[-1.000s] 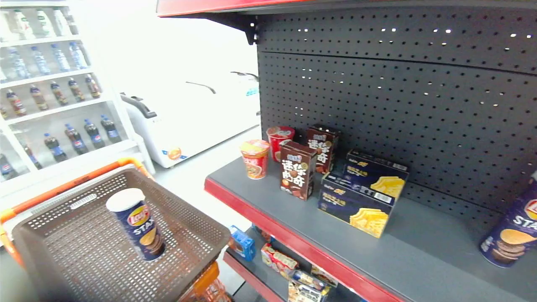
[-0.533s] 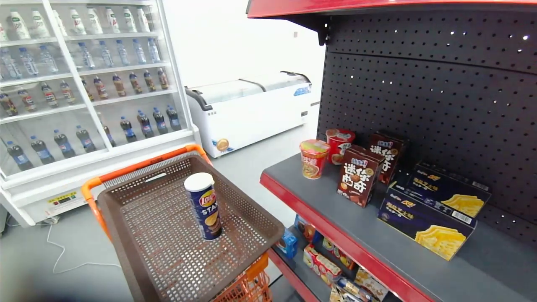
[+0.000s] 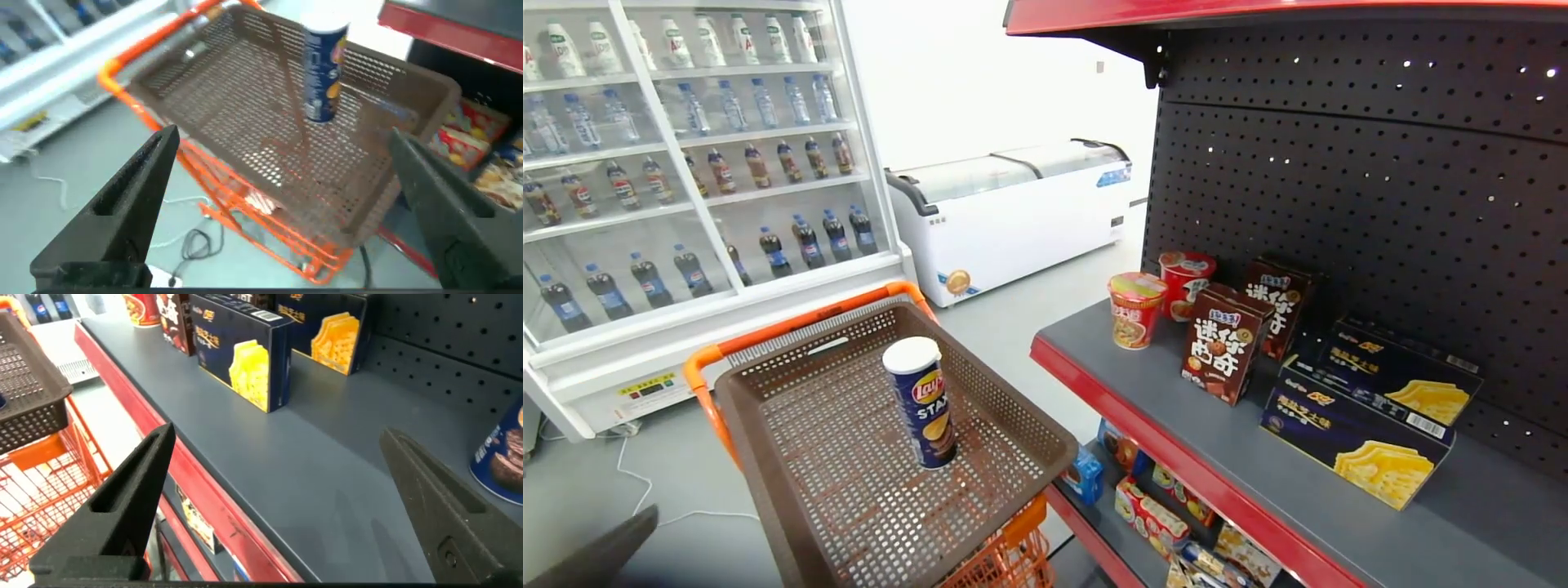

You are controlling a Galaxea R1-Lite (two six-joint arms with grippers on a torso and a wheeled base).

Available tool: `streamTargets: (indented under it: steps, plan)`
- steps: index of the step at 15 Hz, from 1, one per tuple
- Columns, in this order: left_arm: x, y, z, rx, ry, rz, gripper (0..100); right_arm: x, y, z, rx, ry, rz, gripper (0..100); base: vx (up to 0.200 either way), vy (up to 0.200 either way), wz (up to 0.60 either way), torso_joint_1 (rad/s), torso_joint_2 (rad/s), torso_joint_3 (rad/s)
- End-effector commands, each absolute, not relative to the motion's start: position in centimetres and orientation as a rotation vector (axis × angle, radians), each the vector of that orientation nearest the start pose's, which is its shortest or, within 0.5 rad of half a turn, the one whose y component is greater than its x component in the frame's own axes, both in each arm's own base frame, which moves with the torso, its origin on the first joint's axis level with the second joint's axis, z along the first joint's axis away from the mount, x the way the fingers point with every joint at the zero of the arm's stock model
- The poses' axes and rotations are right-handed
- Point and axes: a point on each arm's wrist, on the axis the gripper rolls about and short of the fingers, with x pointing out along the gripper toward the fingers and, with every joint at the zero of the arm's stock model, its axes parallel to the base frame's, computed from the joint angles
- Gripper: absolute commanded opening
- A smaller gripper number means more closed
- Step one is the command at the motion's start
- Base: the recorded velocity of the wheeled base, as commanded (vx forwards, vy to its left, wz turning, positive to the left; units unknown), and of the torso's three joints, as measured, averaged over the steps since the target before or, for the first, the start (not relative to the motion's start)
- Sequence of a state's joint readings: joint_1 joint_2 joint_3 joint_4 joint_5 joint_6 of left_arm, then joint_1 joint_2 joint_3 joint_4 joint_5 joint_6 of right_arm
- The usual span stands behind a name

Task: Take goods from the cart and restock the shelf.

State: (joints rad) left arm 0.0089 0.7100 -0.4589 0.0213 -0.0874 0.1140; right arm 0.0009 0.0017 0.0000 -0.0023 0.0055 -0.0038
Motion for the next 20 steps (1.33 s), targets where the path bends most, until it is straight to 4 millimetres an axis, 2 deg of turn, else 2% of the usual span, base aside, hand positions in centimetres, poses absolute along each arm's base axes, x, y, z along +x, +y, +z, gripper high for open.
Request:
streamTargets:
  steps: [1, 2, 4, 6, 9, 13, 20]
  plan:
    - [14.2, -0.4, 18.7, 0.061, 0.484, -0.22, 100, -2.3, 0.0, 7.6, -0.005, 0.0, 0.008, 100, 0.0, 0.0, 0.0, 0.0, 0.0, 0.0]
    - [16.5, -0.8, 17.3, 0.051, 0.544, -0.265, 100, -2.3, 0.0, 7.6, -0.005, 0.0, 0.008, 100, 0.0, 0.0, 0.0, 0.0, 0.0, 0.0]
    - [19.1, -0.9, 15.8, 0.007, 0.584, -0.374, 100, -2.3, 0.0, 7.6, -0.005, 0.0, 0.008, 100, 0.0, 0.0, 0.0, 0.0, 0.0, 0.0]
    - [21.8, -0.9, 13.8, 0.007, 0.61, -0.38, 100, -2.3, 0.0, 7.6, -0.005, 0.0, 0.008, 100, 0.0, 0.0, 0.0, 0.0, 0.0, 0.0]
    - [24.9, -1.0, 10.9, 0.004, 0.636, -0.389, 100, -2.3, 0.0, 7.6, -0.005, 0.0, 0.006, 100, 0.0, 0.0, 0.0, 0.0, 0.0, 0.0]
    - [27.1, -1.6, 7.4, 0.036, 0.691, -0.424, 100, -2.3, 0.0, 7.6, -0.005, -0.002, 0.008, 100, 0.0, 0.0, 0.0, 0.0, 0.0, 0.0]
    - [34.0, -2.9, 4.8, 0.071, 0.565, -0.448, 100, -2.3, 0.0, 7.6, -0.005, -0.002, 0.008, 100, 0.0, 0.0, 0.0, 0.0, 0.0, 0.0]
